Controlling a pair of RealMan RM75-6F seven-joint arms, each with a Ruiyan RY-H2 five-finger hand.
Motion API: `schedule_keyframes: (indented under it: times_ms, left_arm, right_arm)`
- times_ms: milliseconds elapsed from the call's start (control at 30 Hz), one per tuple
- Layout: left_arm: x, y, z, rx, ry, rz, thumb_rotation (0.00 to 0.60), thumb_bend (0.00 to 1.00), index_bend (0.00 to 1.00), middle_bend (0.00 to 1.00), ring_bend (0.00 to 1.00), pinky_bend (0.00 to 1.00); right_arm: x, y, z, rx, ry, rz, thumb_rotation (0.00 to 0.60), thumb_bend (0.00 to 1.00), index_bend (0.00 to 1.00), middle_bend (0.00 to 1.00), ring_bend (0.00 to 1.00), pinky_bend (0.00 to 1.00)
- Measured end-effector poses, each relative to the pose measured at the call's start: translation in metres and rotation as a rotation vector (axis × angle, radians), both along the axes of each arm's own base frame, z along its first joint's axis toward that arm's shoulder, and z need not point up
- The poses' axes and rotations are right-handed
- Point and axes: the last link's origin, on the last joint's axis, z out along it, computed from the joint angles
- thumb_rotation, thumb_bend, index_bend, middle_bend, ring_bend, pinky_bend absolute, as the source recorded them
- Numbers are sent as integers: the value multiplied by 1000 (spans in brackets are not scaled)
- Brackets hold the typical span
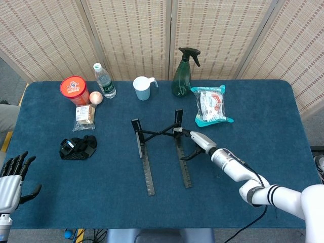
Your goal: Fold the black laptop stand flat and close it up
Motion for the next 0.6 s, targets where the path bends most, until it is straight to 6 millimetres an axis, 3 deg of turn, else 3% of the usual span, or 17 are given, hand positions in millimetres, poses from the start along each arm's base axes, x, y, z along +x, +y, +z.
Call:
schedule_keyframes:
  times_ms: [433, 600]
  left_arm:
    - [0, 1, 0, 0, -3, -7, 600, 234, 115, 20, 9, 14]
    - [0, 0, 2, 7, 0, -4, 600, 234, 115, 20, 9, 14]
  right_arm:
    - [-4, 0, 3, -6, 3, -20, 600, 7, 88, 277, 112, 165]
    - [2, 9, 8, 16, -17, 6, 600, 7, 88, 277, 112, 168]
